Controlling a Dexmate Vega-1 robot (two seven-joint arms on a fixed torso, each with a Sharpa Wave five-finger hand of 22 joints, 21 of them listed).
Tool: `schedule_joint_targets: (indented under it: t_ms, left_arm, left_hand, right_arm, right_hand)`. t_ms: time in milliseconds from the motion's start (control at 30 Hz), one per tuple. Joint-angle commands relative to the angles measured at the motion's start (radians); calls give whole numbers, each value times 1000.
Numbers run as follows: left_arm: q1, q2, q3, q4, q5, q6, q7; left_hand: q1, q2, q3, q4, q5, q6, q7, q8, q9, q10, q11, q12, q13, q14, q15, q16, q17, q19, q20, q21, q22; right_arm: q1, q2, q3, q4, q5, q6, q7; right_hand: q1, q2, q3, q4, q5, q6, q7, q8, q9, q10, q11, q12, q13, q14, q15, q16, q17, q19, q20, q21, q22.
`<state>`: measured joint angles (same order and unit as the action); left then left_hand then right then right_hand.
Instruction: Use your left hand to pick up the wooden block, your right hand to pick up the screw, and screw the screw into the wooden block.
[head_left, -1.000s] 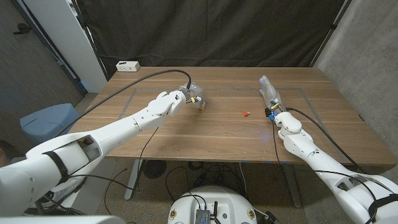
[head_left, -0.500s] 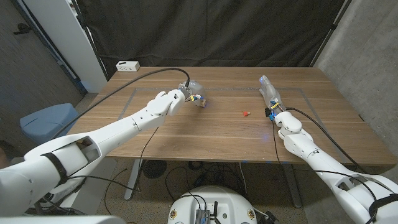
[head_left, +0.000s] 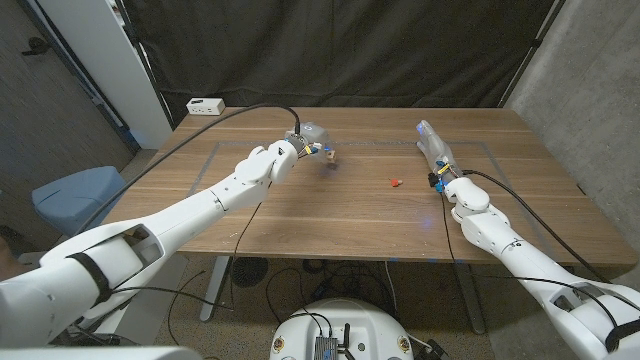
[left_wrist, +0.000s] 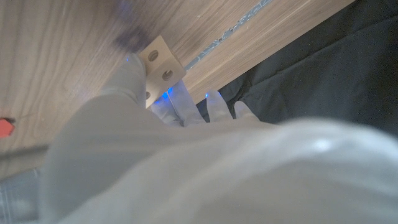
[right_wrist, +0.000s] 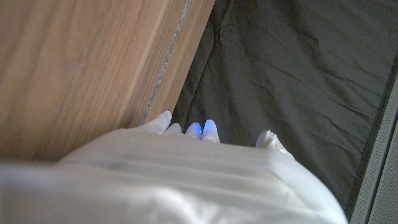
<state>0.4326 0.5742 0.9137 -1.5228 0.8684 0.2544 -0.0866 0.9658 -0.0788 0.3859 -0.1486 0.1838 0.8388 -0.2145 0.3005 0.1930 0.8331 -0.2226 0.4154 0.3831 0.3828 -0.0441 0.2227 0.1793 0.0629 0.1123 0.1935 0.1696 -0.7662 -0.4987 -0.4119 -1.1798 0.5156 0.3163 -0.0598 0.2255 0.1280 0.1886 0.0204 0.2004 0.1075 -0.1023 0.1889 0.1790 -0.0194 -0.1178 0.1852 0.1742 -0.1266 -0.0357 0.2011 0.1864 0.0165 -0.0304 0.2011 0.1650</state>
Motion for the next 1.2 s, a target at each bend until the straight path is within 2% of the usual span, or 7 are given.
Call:
schedule_joint_targets:
  t_ms: [33, 367, 500, 867, 967, 1200]
  left_arm:
    - [51, -27, -72, -22, -181, 12, 118]
    - [67, -55, -96, -23, -290, 46, 158]
    - [70, -65, -105, -16, -336, 38, 179]
    - [75, -95, -124, 21, -465, -17, 229]
    - [77, -106, -131, 20, -504, 1, 221]
    - [79, -118, -145, 25, -593, 3, 209]
  left_hand:
    - [1, 5, -2, 1, 4, 13, 1, 9, 5, 14, 0, 9, 3, 12, -118, 4, 5, 10, 0, 6, 4]
    - [1, 8, -6, 1, 5, 20, 0, 7, 5, 23, 0, 9, 6, 15, -115, 3, 6, 13, -1, 5, 4]
    - [1, 8, -8, 2, 5, 21, 0, 6, 4, 24, 0, 8, 7, 21, -114, 5, 6, 13, 0, 5, 4]
    - [-1, 10, -15, 3, 6, 26, 0, 1, 4, 27, 0, 5, 12, 31, -107, 7, 8, 37, -9, 11, 5]
    - [-1, 12, -17, 4, 7, 19, 1, -5, 4, 26, 0, 2, 13, 31, -105, 7, 9, 42, -14, 12, 5]
    - [-6, 11, -25, 5, 8, 5, 4, -17, 4, 13, 1, -8, 16, 24, -101, 2, 10, 54, -21, 14, 7]
  right_arm:
    - [-21, -71, -12, -98, -69, -64, -46]
    - [-38, -140, -19, -179, -136, -122, -72]
    - [-47, -173, -22, -222, -164, -162, -82]
    - [-71, -249, -29, -313, -248, -217, -98]
    - [-74, -266, -31, -328, -268, -221, -94]
    - [-77, -317, -37, -377, -315, -260, -70]
  right_hand:
    - [3, -7, 9, -6, 7, 21, -5, 9, 3, 14, -4, 6, 4, 17, -27, 6, -1, 9, -6, 5, 5]
    - [30, -14, 20, -33, 6, 71, -11, 20, 3, 59, -5, 15, 4, 48, -39, 8, -5, 41, -7, 7, 4]
    - [40, -18, 23, -43, 5, 80, -15, 21, 3, 64, -7, 14, 5, 52, -41, 7, -6, 53, -21, 8, 4]
    - [63, -26, 30, -67, 1, 102, -21, 23, 5, 72, -13, 11, 5, 64, -46, 5, -7, 82, -23, 11, 3]
    - [82, -27, 37, -83, -4, 107, -19, 21, 5, 84, -6, 13, 5, 72, -40, 5, -7, 106, -18, 15, 3]
    - [121, -33, 53, -117, 0, 110, -21, 19, 6, 98, 4, 12, 6, 81, -37, 3, -7, 127, -12, 14, 3]
